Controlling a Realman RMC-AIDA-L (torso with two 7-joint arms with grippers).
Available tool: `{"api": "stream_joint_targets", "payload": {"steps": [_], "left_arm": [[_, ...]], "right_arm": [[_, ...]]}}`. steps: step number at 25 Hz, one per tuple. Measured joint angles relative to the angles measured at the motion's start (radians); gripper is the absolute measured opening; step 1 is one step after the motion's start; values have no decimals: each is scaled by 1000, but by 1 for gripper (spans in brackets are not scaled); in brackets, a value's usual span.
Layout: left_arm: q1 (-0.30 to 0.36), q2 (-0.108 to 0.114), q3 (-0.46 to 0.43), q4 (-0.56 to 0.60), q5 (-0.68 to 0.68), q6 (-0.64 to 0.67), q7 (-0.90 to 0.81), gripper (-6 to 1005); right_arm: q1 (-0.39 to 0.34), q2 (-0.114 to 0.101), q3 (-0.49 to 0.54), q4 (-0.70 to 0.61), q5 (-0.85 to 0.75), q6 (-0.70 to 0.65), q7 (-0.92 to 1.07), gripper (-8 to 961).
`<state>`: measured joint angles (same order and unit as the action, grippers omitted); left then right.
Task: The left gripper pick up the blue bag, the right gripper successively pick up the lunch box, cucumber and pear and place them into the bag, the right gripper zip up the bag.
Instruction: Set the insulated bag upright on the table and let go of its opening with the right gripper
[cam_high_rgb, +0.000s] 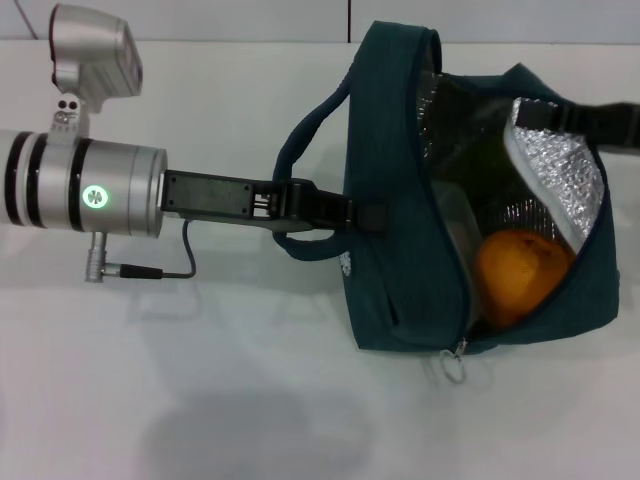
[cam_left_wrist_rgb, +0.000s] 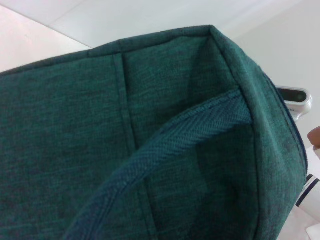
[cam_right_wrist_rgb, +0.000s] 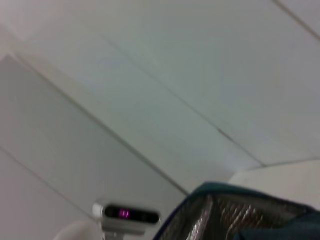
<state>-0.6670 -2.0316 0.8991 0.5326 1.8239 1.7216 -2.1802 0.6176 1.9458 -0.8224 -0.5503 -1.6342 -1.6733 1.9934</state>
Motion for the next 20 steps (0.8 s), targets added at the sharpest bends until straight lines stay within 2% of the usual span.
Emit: {"api": "stream_joint_targets", "payload": {"steps": [7, 20], "left_arm": [[8, 1, -3, 3, 0, -4, 9, 109], [12, 4, -5, 6, 0, -28, 9, 119]], "right_arm": [[-13, -12, -3, -10, -8, -29, -14, 218], [-78, -57, 83, -33, 15, -45, -12, 560]]}}
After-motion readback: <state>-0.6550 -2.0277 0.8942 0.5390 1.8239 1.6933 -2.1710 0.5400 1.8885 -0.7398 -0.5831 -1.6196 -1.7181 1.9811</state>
